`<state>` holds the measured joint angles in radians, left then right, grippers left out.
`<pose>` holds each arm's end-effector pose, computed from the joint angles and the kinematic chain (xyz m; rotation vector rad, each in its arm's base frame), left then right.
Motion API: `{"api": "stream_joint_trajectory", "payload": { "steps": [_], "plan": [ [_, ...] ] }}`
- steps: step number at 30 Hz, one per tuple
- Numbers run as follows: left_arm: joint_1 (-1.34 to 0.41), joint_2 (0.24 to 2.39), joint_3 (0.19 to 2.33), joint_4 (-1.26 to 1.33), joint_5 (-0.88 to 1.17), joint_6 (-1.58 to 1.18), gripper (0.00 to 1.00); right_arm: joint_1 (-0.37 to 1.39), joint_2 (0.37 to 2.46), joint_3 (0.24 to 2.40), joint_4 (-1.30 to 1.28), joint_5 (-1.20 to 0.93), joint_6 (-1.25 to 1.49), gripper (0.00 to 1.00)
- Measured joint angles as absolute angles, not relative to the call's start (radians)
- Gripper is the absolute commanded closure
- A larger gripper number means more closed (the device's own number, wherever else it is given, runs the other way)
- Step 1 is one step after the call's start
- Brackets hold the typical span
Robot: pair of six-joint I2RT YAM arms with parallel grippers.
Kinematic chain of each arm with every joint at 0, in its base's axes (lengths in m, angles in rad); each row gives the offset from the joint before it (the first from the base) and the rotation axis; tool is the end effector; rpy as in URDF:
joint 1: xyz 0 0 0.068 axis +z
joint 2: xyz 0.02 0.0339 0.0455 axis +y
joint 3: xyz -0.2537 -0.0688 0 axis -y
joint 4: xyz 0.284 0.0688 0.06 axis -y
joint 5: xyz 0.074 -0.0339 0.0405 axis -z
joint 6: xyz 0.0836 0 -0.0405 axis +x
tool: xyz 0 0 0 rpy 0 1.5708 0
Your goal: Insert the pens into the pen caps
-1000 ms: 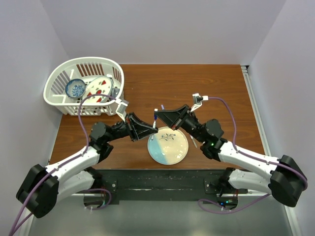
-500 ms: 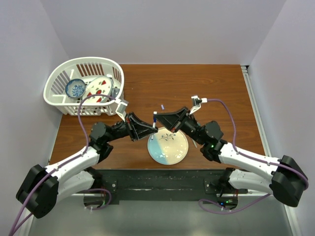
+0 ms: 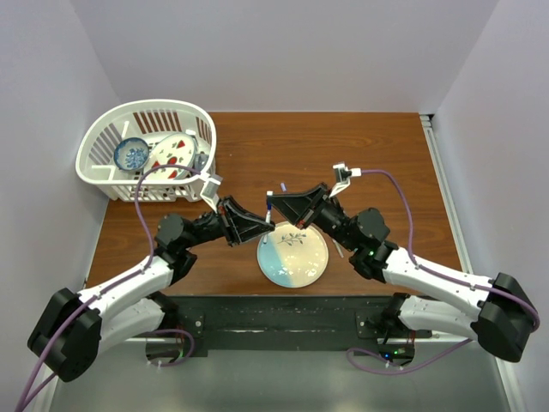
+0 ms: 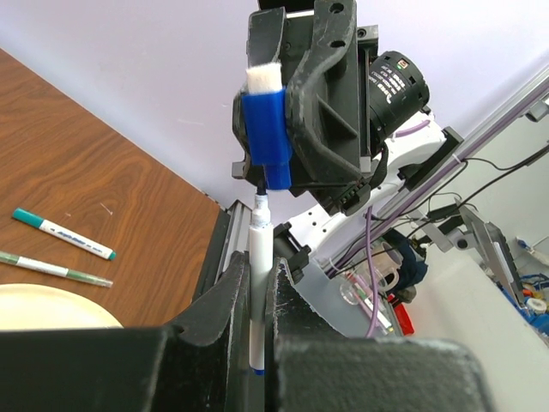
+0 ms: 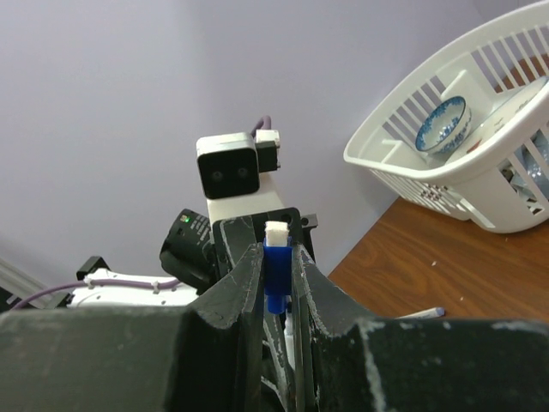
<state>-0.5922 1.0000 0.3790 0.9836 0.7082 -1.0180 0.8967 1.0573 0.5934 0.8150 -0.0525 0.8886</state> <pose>0.1998 -0.1999 0.2593 0.4222 1.4747 -1.7588 0.1989 0.2559 0.3152 -0.0576 1.3830 1.5645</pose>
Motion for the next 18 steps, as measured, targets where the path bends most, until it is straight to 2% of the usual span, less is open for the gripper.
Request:
{"api": "stream_joint_trajectory", "payload": {
  "steps": [18],
  "plan": [
    [-0.592, 0.974, 0.379, 0.986, 0.709, -1.030, 1.00, 0.897, 1.059, 0.616, 0.786, -0.043, 0.871, 1.00]
  ]
}}
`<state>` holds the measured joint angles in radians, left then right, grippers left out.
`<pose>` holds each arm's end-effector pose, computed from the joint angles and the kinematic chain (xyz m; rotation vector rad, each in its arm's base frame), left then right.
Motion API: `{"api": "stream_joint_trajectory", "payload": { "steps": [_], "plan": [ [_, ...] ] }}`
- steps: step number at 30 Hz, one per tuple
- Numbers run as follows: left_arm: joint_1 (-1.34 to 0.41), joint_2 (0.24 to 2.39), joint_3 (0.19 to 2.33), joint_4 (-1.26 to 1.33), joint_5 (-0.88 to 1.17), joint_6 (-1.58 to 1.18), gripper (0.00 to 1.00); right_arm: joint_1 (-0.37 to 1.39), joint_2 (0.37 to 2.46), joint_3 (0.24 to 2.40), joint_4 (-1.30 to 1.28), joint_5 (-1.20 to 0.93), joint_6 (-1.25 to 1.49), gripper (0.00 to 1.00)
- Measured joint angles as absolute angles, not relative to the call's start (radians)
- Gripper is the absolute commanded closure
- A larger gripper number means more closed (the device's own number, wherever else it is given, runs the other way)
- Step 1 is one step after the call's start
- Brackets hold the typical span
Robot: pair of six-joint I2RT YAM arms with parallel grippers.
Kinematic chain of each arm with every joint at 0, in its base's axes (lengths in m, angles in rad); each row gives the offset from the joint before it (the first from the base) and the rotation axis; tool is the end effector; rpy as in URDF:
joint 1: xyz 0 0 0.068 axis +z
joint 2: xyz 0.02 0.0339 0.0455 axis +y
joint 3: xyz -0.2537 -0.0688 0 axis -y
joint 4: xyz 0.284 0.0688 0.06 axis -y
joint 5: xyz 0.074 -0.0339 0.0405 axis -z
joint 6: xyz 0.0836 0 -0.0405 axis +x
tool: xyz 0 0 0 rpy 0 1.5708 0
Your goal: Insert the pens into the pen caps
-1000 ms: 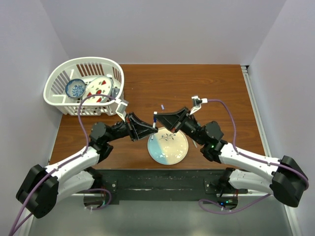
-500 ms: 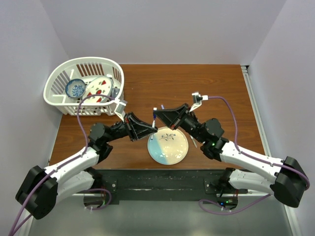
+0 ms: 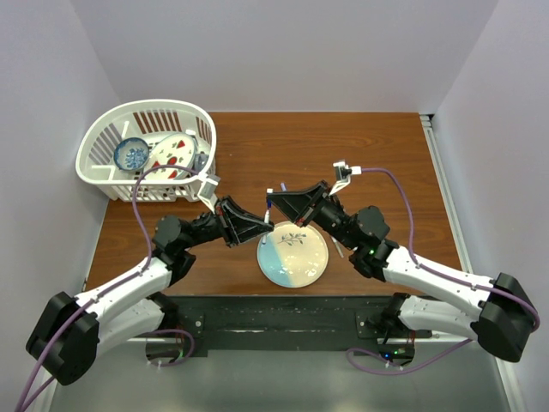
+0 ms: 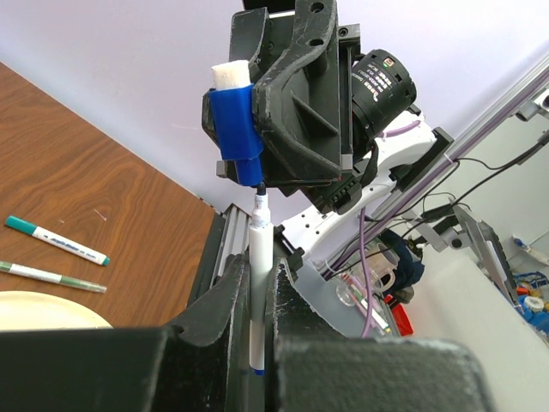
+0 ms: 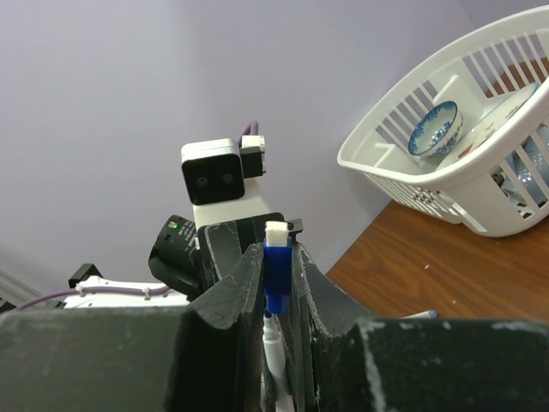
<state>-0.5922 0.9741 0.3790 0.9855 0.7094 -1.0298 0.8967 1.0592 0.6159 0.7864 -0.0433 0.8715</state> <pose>0.1964 -0.1978 0.2661 0.4267 1.4496 -1.7686 0.2009 0.2573 0.3201 -0.0601 1.3869 1.5419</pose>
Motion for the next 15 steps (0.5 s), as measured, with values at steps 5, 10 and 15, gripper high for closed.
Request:
{"api": "stream_joint_trajectory", "payload": {
  "steps": [5, 10, 15],
  "plan": [
    [-0.593, 0.981, 0.379, 0.986, 0.710, -1.030, 1.00, 0.897, 1.055, 0.601, 0.799, -0.043, 0.882, 1.00],
    [-0.596, 0.990, 0.379, 0.988, 0.708, -1.030, 1.00, 0.899, 1.051, 0.599, 0.798, -0.044, 0.883, 1.00],
    [-0.597, 0.999, 0.379, 0.989, 0.706, -1.030, 1.00, 0.904, 1.052, 0.586, 0.804, -0.044, 0.897, 1.00]
  ]
}}
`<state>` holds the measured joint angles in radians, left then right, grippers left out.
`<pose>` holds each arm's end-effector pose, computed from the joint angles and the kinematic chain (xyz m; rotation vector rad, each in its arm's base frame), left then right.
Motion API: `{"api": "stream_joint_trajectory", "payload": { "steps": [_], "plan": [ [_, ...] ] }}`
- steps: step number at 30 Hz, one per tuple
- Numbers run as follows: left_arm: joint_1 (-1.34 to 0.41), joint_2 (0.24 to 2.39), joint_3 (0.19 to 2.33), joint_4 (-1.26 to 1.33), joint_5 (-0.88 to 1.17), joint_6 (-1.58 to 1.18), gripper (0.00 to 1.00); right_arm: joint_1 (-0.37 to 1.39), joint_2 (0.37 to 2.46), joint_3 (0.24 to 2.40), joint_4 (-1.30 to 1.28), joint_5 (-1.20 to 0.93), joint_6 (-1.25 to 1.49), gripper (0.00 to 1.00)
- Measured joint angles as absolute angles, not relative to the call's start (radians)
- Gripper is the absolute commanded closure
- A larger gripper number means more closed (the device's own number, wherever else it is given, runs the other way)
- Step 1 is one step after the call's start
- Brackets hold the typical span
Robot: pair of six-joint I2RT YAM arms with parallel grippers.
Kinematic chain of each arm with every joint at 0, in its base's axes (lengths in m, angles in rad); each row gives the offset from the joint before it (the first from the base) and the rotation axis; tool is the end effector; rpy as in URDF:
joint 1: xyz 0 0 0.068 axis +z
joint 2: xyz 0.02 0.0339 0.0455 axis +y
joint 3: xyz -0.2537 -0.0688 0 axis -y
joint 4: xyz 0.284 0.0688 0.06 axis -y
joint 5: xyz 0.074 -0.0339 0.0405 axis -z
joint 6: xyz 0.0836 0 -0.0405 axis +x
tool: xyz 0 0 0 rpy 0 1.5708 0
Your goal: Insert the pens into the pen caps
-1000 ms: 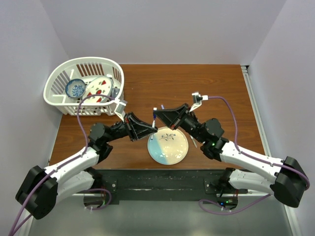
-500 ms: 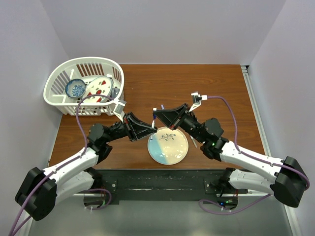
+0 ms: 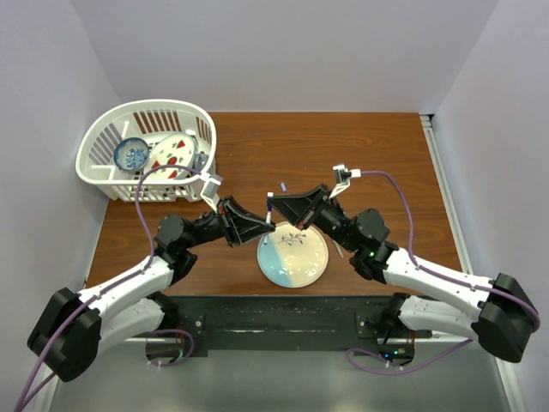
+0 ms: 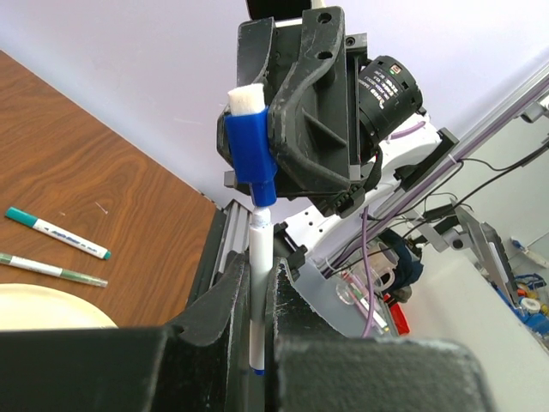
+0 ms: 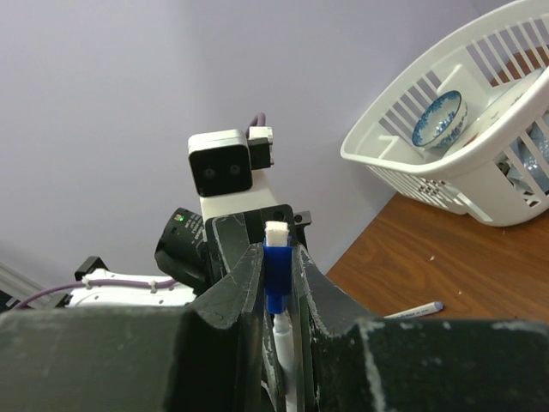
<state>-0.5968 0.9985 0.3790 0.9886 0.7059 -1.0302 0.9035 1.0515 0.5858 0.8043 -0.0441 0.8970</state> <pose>0.1987 -0.2005 0.2604 0.4179 1.4728 -1.7710 0.1972 0.2563 0.3122 -0.0481 1.3988 1.5672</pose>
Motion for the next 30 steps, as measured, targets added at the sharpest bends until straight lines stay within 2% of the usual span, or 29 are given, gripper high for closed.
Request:
{"api": "stream_joint_trajectory", "payload": {
  "steps": [10, 18, 30],
  "plan": [
    [-0.598, 1.000, 0.382, 0.969, 0.702, -1.028, 1.00, 0.920, 1.037, 0.547, 0.812, -0.033, 0.892, 1.00],
    [-0.601, 1.038, 0.406, 0.880, 0.713, -1.025, 1.00, 0.938, 1.005, 0.440, 0.877, 0.044, 0.870, 1.00],
    [-0.592, 1.108, 0.485, 0.767, 0.749, -0.920, 1.00, 0.966, 1.005, 0.413, 0.875, 0.155, 0.846, 1.00]
  ]
}}
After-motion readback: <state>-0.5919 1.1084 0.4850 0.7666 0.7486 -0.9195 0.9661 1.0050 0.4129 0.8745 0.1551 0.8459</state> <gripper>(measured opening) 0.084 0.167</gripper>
